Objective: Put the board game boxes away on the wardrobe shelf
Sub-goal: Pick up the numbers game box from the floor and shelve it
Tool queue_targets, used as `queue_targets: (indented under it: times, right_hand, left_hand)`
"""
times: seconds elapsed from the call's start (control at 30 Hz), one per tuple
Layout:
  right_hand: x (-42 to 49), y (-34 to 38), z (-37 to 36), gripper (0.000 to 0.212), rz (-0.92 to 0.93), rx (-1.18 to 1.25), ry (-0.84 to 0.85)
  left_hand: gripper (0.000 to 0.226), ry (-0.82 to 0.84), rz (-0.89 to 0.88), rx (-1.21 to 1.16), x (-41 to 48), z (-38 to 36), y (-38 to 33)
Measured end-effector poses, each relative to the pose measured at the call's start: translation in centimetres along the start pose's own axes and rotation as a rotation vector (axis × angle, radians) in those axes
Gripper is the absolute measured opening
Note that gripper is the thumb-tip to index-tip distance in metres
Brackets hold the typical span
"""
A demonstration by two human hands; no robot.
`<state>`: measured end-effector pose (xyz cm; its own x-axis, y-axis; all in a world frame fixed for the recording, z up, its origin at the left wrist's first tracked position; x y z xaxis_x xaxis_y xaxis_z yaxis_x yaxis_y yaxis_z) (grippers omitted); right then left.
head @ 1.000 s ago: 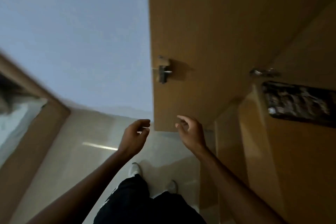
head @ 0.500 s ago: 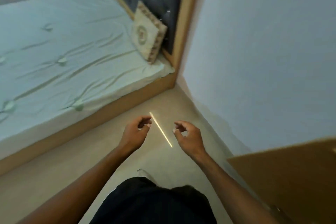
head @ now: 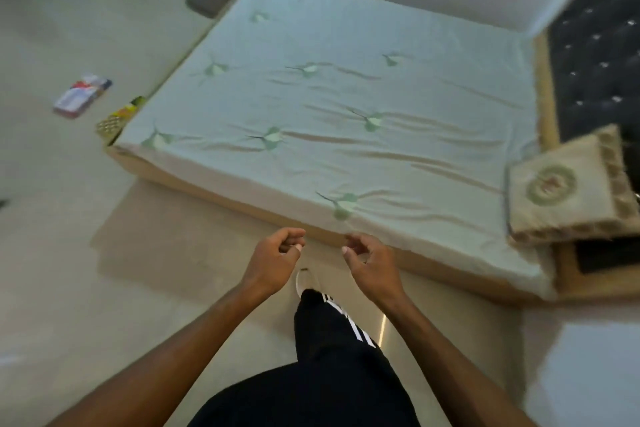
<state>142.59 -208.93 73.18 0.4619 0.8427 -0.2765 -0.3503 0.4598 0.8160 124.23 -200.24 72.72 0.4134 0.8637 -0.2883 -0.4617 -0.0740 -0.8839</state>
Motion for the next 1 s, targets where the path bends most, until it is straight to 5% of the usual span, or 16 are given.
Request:
queue_targets:
  times: [0.53,1.0]
  right_hand:
    - [24.1,26.5,-29.6,0.027,0.408,-0.254,0.614]
    - [32.2,50.1,-62.2,0.027,0.434,-0.237,0.744]
  left_hand:
    - [0.027,-0.738,0.305,-0.239,11.9,31.3,9.2]
    - [0.028,-0.892,0.358,-0.231,20.2,68.2,20.2]
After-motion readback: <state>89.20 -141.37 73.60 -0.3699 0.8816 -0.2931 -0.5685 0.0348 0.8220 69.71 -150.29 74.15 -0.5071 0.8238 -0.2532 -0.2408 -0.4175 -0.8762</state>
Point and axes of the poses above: each hand's wrist, its own x-axis towards the middle knuckle, its own z-axis out of the back of the hand, y = z × x, the point moved 2 cm from there along x, towards the middle knuckle, and after that the axes turned 3 degrees about -z, right-handed, at the moved point
